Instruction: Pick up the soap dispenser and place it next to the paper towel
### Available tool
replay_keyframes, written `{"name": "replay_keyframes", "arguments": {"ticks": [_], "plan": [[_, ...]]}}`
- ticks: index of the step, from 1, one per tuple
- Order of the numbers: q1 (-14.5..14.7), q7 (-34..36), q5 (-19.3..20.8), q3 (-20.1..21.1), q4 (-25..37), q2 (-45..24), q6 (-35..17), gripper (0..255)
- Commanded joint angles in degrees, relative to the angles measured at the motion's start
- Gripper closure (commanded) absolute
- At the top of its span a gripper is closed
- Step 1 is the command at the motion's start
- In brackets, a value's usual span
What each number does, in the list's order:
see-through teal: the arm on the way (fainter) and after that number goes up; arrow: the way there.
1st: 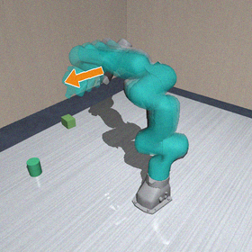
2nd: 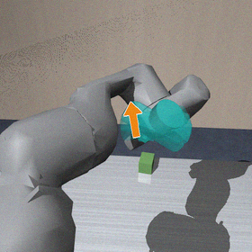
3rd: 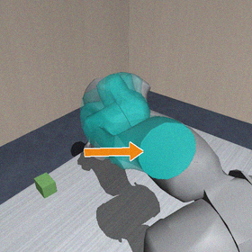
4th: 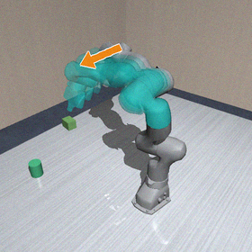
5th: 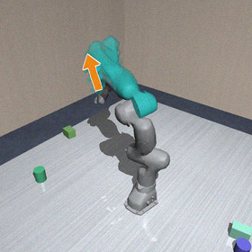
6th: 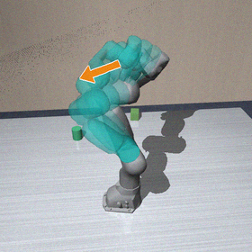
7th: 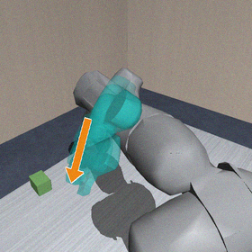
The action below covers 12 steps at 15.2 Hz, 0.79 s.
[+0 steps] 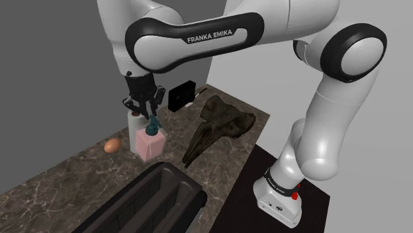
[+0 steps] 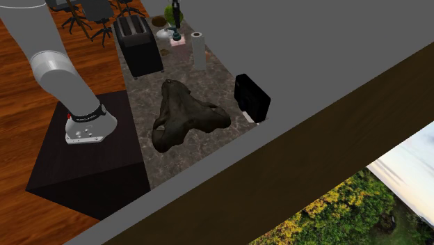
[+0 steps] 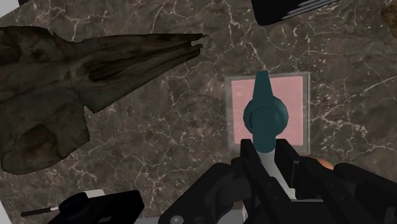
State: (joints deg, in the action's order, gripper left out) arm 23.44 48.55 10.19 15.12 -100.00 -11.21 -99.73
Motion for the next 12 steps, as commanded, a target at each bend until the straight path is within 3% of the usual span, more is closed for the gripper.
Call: {"name": "replay_keyframes", "arguments": {"ticks": [1,12], "plan": [[0.0,0.26,0.18,-0.04,-1.07,-0.47,-1.54,255],[0.03,1.7,1.27,-0.31,-6.18,-3.11,-9.09,255]]}}
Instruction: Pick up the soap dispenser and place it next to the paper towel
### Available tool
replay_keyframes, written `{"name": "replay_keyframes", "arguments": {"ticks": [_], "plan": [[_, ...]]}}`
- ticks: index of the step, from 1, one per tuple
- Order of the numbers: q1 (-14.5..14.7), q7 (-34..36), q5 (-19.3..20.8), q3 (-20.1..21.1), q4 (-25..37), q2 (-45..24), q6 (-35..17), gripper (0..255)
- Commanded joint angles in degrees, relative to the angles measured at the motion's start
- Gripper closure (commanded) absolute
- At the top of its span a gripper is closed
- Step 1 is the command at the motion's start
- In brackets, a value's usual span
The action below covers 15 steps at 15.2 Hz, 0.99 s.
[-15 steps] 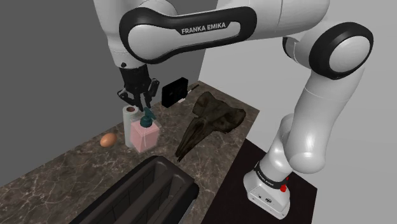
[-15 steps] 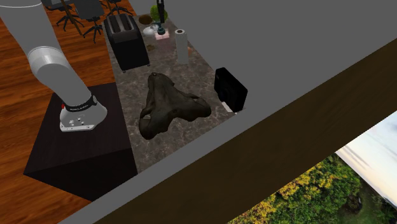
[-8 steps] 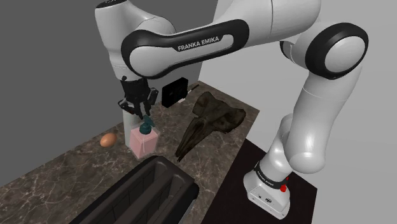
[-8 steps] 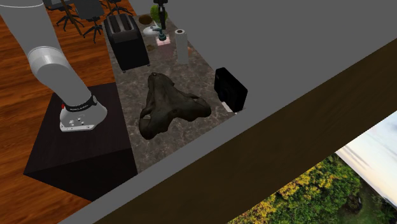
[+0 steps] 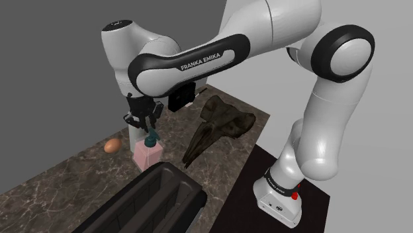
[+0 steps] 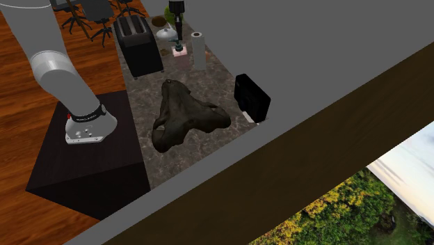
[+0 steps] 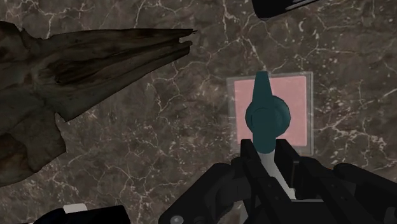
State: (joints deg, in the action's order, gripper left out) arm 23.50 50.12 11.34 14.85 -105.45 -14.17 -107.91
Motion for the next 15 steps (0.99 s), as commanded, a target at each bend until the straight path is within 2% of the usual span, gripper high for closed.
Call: {"name": "replay_keyframes", "arguments": {"ticks": [1,6,14,15], "plan": [[-0.02,0.27,0.23,-0.07,-1.11,-0.46,-1.57,255],[0.07,1.12,1.02,-0.29,-3.02,-2.36,-5.23,255],[0.05,1.13,1.03,-0.27,-3.01,-2.37,-5.23,255],[0.02,1.08,1.01,-0.27,-3.08,-2.3,-5.24,0]]}}
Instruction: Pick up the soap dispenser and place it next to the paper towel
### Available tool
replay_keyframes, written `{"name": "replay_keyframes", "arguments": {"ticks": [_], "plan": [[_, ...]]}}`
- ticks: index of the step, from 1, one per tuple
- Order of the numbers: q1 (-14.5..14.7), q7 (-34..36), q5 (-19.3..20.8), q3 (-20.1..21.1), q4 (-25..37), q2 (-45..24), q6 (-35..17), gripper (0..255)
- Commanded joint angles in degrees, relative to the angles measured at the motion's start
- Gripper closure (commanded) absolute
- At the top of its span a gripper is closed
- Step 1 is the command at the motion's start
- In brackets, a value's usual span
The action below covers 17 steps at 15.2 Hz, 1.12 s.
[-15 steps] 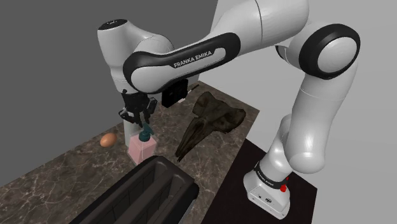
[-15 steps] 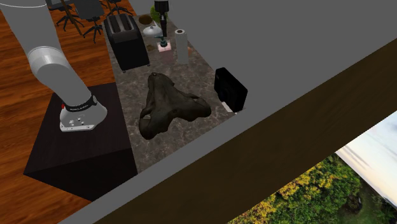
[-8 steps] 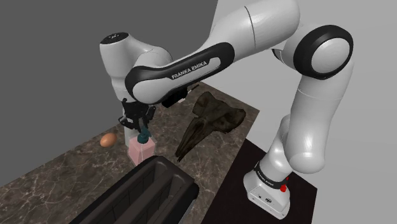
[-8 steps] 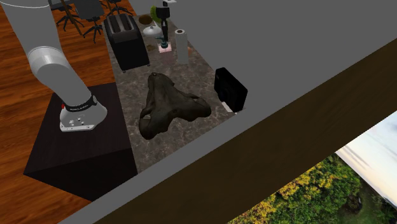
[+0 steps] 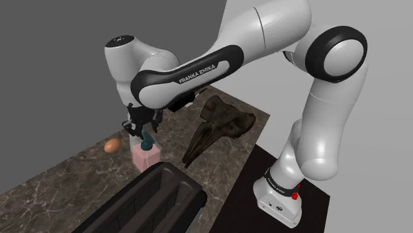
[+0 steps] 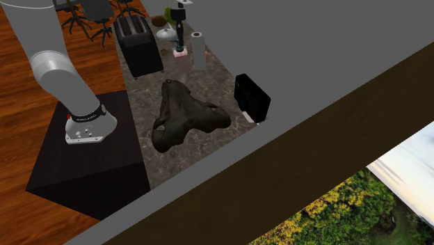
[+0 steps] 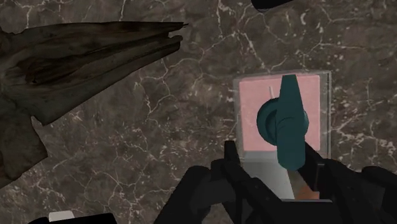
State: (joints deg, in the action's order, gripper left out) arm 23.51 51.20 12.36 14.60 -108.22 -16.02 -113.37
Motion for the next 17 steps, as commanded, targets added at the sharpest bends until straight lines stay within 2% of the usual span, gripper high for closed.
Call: {"name": "replay_keyframes", "arguments": {"ticks": [1,5,9,17], "plan": [[0.0,0.0,-0.04,-0.02,-0.45,-0.33,0.19,0],[0.04,0.05,0.01,-0.02,-0.24,-0.51,0.22,0],[0.53,-0.59,-0.92,0.5,5.4,0.79,7.12,0],[0.53,-0.58,-0.92,0.5,5.39,0.79,7.1,0]]}}
